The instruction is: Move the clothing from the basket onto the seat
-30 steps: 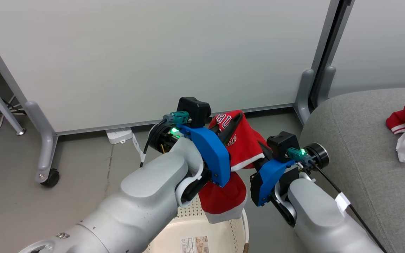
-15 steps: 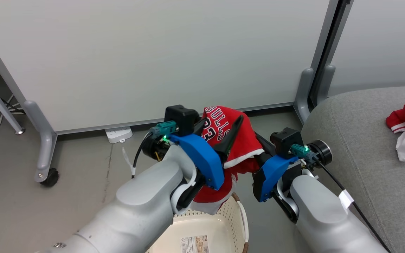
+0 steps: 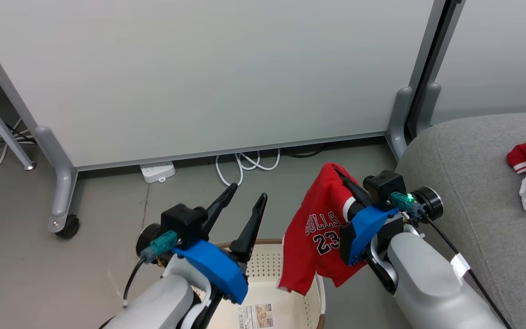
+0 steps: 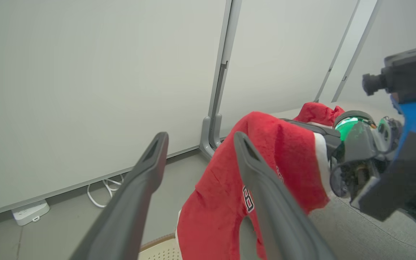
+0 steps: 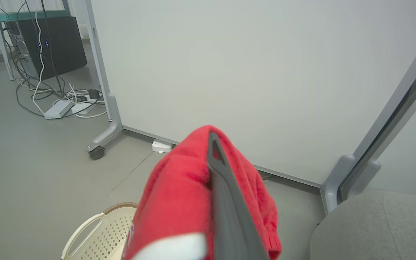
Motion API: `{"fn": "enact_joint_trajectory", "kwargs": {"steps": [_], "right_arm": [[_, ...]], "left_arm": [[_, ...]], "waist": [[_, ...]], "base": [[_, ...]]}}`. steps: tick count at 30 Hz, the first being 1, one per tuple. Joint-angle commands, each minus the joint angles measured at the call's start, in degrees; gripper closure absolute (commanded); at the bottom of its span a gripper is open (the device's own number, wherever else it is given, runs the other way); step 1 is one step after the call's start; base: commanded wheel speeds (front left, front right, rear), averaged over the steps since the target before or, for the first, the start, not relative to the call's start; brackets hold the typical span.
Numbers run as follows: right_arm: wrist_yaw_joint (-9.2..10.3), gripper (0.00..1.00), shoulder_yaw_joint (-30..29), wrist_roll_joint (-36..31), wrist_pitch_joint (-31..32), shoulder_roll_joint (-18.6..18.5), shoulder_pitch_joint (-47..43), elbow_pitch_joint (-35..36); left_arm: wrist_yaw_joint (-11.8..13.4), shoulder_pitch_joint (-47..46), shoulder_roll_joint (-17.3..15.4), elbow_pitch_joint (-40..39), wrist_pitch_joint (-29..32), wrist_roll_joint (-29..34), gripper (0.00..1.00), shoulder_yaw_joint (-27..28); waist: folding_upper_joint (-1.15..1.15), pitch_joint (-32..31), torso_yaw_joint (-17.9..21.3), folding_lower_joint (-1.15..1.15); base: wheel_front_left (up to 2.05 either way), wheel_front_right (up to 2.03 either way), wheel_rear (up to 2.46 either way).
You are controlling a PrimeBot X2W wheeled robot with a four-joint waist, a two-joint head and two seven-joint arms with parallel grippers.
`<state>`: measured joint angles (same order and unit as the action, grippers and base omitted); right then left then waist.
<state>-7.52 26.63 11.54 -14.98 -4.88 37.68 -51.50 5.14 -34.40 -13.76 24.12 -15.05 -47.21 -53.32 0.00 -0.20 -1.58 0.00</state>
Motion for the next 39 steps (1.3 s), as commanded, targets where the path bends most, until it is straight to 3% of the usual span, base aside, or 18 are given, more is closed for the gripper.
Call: {"fn": "enact_joint_trajectory", "kwargs": {"steps": [1,6,13,24,39], "right_arm": [[0.05,1.00,-0.30,-0.52,-0.27,-0.23,-0.76,0.44],[0.05,1.00,-0.89,-1.00,-0.27,-0.42,-1.59,0.65],[0.06,1.00,-1.30,-1.34,-0.27,-0.41,-1.78,0.91],[0.05,1.00,-1.83,-1.40,-0.09,-0.62,-2.03,1.04],[0.05,1.00,-1.36,-0.97,0.19,-0.23,-1.86,1.14]], "left_arm": [[0.34,2.65,-0.84,-2.08,-0.17,2.24,0.00,1.58],[-0.38,9.94,-2.00,-8.70,-0.17,9.74,0.00,7.03],[-3.59,17.99,-1.75,-11.57,-0.17,16.66,0.00,13.38],[-7.32,23.05,1.09,-9.67,-0.17,22.08,0.00,20.67],[-10.71,24.02,4.28,-7.37,-0.17,26.17,0.00,24.78]], "waist": [[0.00,0.00,-0.12,0.00],[0.00,-0.06,-0.36,0.00],[0.00,-0.11,-0.52,0.00],[0.00,-0.05,-0.90,0.00],[0.00,0.64,1.20,0.00]], "base": [[0.00,0.00,0.00],[0.00,0.00,0.00],[0.00,0.00,0.00],[0.00,0.00,0.00],[0.00,0.00,0.00]]}}
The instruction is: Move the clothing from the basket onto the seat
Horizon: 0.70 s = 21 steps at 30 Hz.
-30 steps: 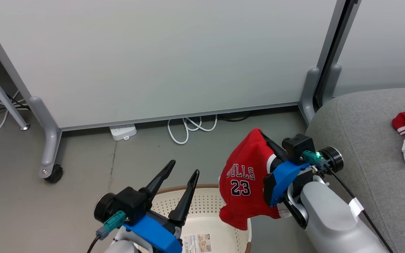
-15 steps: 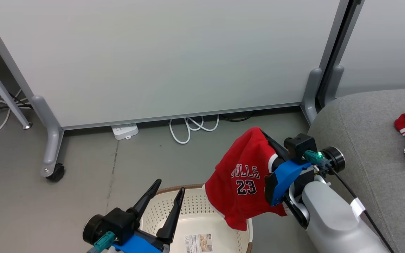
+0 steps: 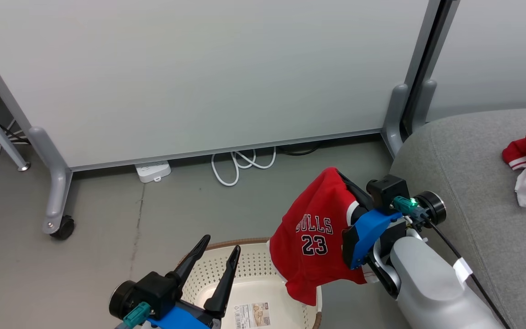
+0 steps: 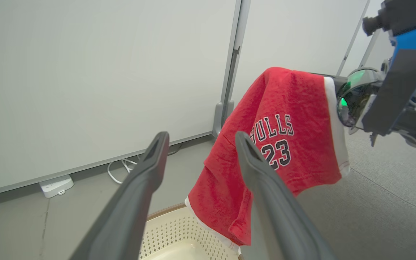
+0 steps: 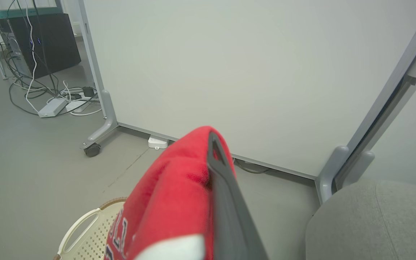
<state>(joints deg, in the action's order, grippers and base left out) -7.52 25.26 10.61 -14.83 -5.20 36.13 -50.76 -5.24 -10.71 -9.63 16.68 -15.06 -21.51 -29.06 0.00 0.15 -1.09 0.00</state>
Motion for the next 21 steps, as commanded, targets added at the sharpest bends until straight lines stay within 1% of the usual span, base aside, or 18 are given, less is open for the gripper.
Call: {"fn": "enact_joint_trajectory", "kwargs": {"steps": [1,7,20,21], "right_arm": [[0.05,1.00,0.02,0.02,0.09,0.07,-0.04,0.47],[0.05,1.00,0.07,-0.15,0.21,0.18,1.36,0.90],[0.06,1.00,-0.17,-0.39,-0.05,-0.26,1.29,0.72],[0.05,1.00,-0.40,-0.34,-0.09,-0.20,1.11,0.84]], "left_arm": [[-0.41,0.32,0.18,0.11,-0.16,0.68,0.00,0.60],[-0.97,-0.34,0.56,-0.06,-0.16,1.71,0.00,1.70],[-1.84,-0.91,1.93,0.63,-0.17,3.66,0.00,2.94],[-1.85,-0.87,1.97,0.62,-0.17,3.92,0.00,3.09]], "waist": [[0.00,0.49,1.23,0.00],[0.00,1.79,5.16,0.00],[0.00,2.71,18.93,0.00],[0.00,2.71,20.81,0.00]], "base": [[0.00,0.00,0.00],[0.00,0.00,0.00],[0.00,0.00,0.00],[0.00,0.00,0.00]]}}
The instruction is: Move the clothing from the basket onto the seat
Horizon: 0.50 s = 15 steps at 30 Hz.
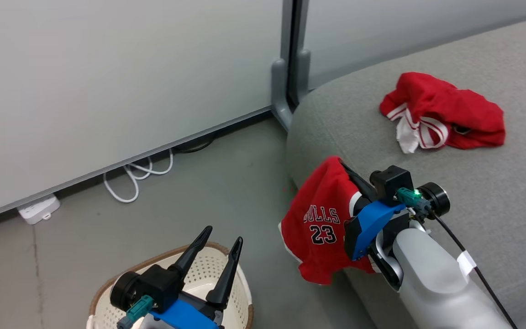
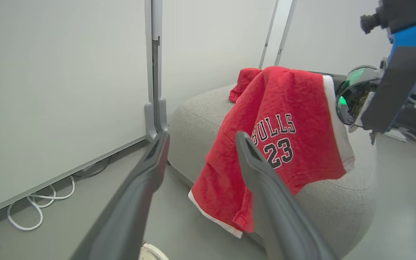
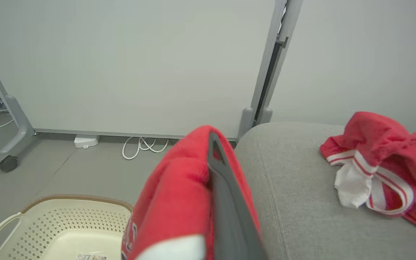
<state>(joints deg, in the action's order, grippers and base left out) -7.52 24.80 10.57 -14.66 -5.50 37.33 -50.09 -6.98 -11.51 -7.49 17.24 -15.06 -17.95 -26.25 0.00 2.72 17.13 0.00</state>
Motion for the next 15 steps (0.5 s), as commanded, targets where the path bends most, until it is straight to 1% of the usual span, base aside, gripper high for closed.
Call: {"fn": "enact_joint_trajectory", "kwargs": {"steps": [1,8,15], "right_arm": [[0.06,1.00,-0.04,-0.37,-0.28,0.15,-0.14,0.22],[0.06,1.00,-0.56,-0.11,-0.36,0.60,-0.69,0.48],[0.05,1.00,-0.93,0.03,-0.44,0.78,-1.06,0.67]], "left_arm": [[-0.15,-0.07,-0.23,0.07,-0.17,0.45,0.00,0.32],[-0.32,-0.52,-0.49,0.20,-0.17,0.90,0.00,0.35],[-0.48,-1.01,-0.66,0.32,-0.17,1.20,0.00,-0.46]], "waist": [[0.00,0.18,3.51,0.00],[0.00,0.59,8.86,0.00],[0.00,1.44,11.77,0.00]], "base": [[0.00,0.00,0.00],[0.00,0.00,0.00],[0.00,0.00,0.00]]}}
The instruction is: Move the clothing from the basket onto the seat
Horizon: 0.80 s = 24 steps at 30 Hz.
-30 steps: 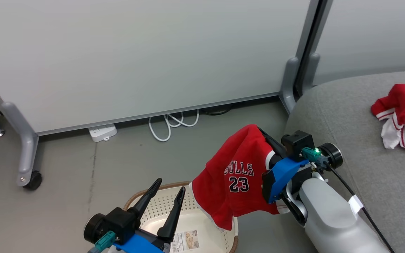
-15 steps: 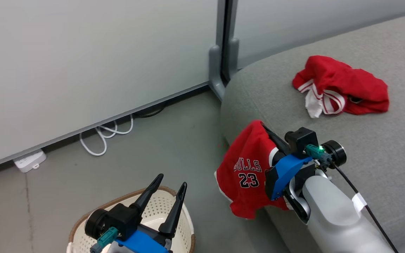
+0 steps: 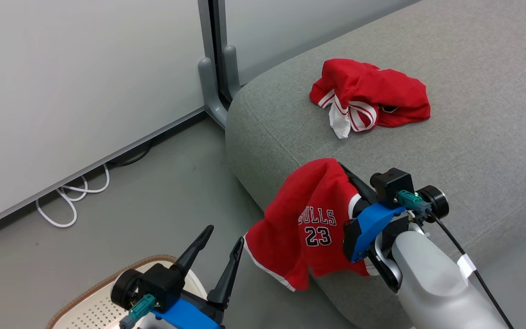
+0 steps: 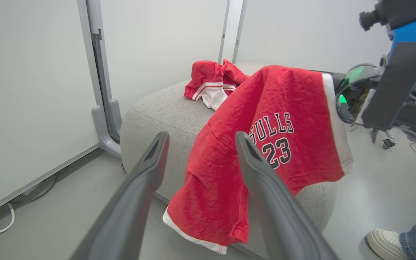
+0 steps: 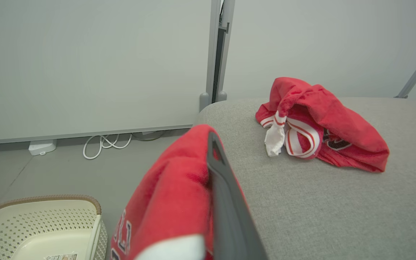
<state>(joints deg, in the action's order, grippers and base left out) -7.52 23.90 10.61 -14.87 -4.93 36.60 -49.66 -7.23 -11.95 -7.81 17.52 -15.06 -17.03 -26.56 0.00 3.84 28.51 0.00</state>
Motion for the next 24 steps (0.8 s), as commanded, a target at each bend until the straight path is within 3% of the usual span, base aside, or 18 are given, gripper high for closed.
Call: {"fn": "enact_joint_trajectory", "kwargs": {"steps": [1,16,24], "right_arm": [[0.05,1.00,-0.06,0.01,-0.23,0.21,-0.41,0.27],[0.06,1.00,-3.55,0.75,-0.08,-0.70,1.45,1.16],[0.06,1.00,-4.89,0.24,4.85,-5.77,12.85,3.82]], "left_arm": [[-0.24,-0.69,-0.39,0.11,-0.17,0.37,0.00,-0.43],[-0.30,-2.52,-0.95,0.13,-0.17,0.21,0.00,-1.33],[-0.30,-5.24,-2.87,-1.35,-0.17,0.93,0.00,-2.47]], "waist": [[0.00,0.42,0.53,0.00],[0.00,3.04,-1.56,0.00],[0.00,8.93,-3.14,0.00]], "base": [[0.00,0.00,0.00],[0.00,0.00,0.00],[0.00,0.00,0.00]]}}
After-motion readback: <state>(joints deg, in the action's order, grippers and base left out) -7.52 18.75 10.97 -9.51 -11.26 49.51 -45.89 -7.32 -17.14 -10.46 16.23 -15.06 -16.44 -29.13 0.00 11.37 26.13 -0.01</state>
